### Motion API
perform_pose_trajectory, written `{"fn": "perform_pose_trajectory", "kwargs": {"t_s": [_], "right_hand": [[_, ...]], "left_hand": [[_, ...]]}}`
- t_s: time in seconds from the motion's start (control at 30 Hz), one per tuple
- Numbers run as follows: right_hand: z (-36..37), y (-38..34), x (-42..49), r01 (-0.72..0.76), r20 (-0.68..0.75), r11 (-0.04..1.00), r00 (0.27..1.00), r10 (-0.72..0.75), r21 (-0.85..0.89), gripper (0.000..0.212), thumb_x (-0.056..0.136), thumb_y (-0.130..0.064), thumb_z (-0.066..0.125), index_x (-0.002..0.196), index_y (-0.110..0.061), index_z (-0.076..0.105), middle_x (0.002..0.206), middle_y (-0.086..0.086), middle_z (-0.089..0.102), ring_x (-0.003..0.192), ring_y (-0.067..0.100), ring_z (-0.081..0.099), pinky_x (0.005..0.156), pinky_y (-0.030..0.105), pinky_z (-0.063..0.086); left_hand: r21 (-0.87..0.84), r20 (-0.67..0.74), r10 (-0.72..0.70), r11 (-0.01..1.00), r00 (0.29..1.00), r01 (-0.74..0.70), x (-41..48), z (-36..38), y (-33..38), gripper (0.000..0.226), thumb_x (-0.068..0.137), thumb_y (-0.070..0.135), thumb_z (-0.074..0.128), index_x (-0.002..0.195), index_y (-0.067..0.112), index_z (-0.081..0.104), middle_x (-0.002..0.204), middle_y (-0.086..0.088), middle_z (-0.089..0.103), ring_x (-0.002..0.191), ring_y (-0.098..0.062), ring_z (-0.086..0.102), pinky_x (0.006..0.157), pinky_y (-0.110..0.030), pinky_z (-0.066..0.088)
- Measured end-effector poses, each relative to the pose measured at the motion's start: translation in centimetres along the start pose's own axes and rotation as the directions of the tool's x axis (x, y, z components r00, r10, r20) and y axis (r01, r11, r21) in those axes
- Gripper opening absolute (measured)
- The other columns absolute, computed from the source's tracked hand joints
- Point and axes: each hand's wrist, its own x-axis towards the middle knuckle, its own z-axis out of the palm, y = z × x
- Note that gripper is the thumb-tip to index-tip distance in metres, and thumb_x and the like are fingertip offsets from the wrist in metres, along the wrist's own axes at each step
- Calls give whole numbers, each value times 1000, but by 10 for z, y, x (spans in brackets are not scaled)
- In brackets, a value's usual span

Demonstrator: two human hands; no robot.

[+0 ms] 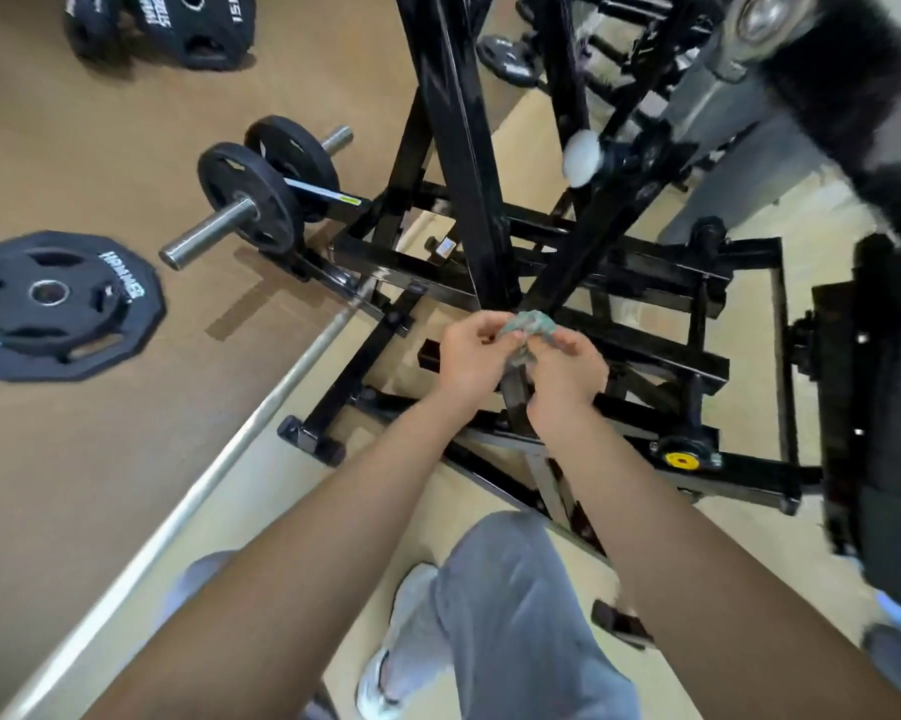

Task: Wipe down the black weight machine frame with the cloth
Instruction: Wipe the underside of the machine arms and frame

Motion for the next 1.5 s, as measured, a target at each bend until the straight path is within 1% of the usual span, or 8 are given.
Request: {"fn": "perform_pose_trajectory", "kwargs": {"t_s": [0.27, 0.63, 0.73, 0.83, 0.93, 1.1, 1.27, 1.5], "right_hand": [[-18, -66, -7, -95, 116, 995, 989, 90, 42, 17, 87, 5, 72, 100, -5, 71, 97, 10, 72, 86, 20, 69, 69, 24, 57], [-53, -156, -16, -57, 326, 998, 944, 49, 17, 24, 90, 7, 67, 103, -12, 72, 109, 10, 73, 101, 21, 71, 89, 29, 59], [-60, -176, -24, -63, 378, 998, 924, 57, 4, 35, 91, 10, 64, 100, -23, 70, 110, 3, 73, 106, 17, 69, 98, 32, 55], [-70, -195, -32, -65, 437, 998, 897, 64, -12, 35, 92, 9, 62, 116, -15, 70, 120, 5, 70, 113, 16, 67, 104, 34, 52], [-79, -218, -44, -50, 445, 998, 893, 61, -36, 39, 93, 10, 60, 130, -4, 64, 122, 5, 68, 107, 8, 66, 99, 25, 53], [-70, -265, -60, 26, 475, 1000, 880, -23, 0, 34, 95, 12, 56, 124, -1, 65, 109, -4, 70, 97, 0, 68, 89, 19, 55], [-65, -286, -70, 188, 349, 975, 927, -137, -116, 27, 91, 1, 68, 111, -16, 76, 101, -8, 73, 98, 7, 69, 96, 32, 56], [-74, -319, -75, 306, 318, 948, 911, -264, -91, 16, 88, -6, 76, 101, -15, 75, 90, -6, 74, 84, 9, 73, 81, 30, 61]], "left_hand": [[-144, -141, -146, 982, 979, 126, -19, 27, 50, 16, 85, 13, 79, 101, 13, 74, 99, -8, 76, 97, -25, 73, 89, -43, 61], [-271, -233, -300, 934, 925, 234, -49, 72, 141, 17, 83, 25, 78, 98, 20, 71, 101, -4, 75, 100, -21, 73, 95, -44, 58], [-278, -255, -318, 929, 913, 245, -61, 82, 165, 17, 91, 19, 75, 108, 17, 70, 106, -1, 73, 103, -17, 71, 98, -40, 57], [-289, -230, -291, 932, 928, 221, -72, 85, 184, 25, 93, 18, 73, 118, 15, 72, 110, -3, 75, 107, -19, 72, 100, -41, 56], [-243, -267, -285, 944, 920, 222, -79, 86, 209, 23, 92, 14, 73, 115, 16, 74, 108, -4, 77, 105, -22, 73, 98, -45, 56], [-77, -404, -225, 974, 887, 212, -67, 89, 268, 14, 91, 13, 74, 104, 17, 76, 97, -2, 77, 92, -19, 74, 85, -38, 61], [36, -324, -215, 970, 921, 239, -64, 87, 307, 8, 93, 11, 71, 100, 11, 76, 93, -7, 77, 82, -15, 72, 70, -23, 56], [136, -120, -58, 988, 991, 74, -60, 66, 351, 5, 91, 14, 75, 95, 12, 77, 88, -6, 77, 87, -25, 74, 80, -36, 62]]}}
